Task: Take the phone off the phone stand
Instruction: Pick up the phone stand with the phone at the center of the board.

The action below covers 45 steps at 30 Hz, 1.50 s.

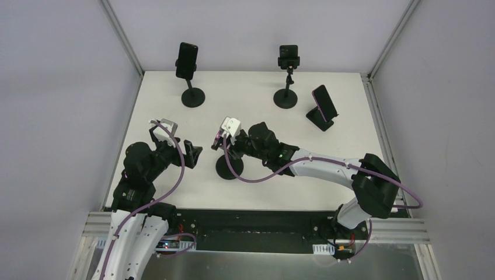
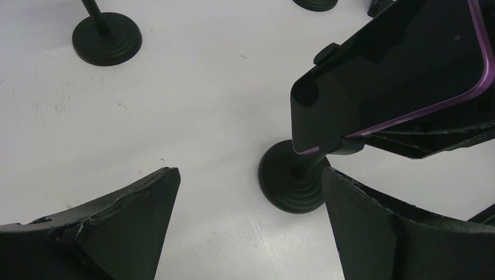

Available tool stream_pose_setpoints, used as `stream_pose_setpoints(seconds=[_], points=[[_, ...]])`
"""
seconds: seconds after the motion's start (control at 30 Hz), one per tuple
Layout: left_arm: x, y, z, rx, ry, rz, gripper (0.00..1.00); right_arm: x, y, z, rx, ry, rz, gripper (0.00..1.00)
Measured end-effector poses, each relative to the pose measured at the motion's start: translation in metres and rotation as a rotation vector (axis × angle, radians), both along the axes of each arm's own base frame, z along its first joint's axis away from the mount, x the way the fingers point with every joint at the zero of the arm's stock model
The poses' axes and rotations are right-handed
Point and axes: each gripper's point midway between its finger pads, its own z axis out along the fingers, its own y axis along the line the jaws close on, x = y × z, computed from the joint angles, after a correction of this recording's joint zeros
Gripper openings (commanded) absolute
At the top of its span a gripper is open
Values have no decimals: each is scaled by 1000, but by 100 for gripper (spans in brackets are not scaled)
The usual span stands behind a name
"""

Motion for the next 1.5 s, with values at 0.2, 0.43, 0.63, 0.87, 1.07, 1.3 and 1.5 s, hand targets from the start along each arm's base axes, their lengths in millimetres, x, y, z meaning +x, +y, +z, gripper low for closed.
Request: stream_pose_setpoints(seconds=[0.2, 0.43, 0.63, 0.87, 1.07, 1.3, 1.5], points=[[0, 0, -2, 1, 5, 0, 99, 0, 0, 0, -6, -8, 5, 17], [0, 0, -3, 2, 7, 0, 98, -1, 1, 0, -16, -10, 21, 4], [0, -1, -3, 1, 7, -6, 98, -3, 2, 1, -10, 1, 34, 0], [-12, -25, 5, -33, -45, -162, 99, -10, -14, 1, -4, 49, 78, 0], [-38, -61, 18, -41, -154, -437, 99, -33, -52, 7, -41, 139, 152, 0], [-50, -95, 23, -27, -147, -652, 99, -66, -81, 11, -63, 158, 221, 0], [-61, -123, 24, 15, -154, -788, 99, -78, -101, 2, -87, 167, 216, 0]])
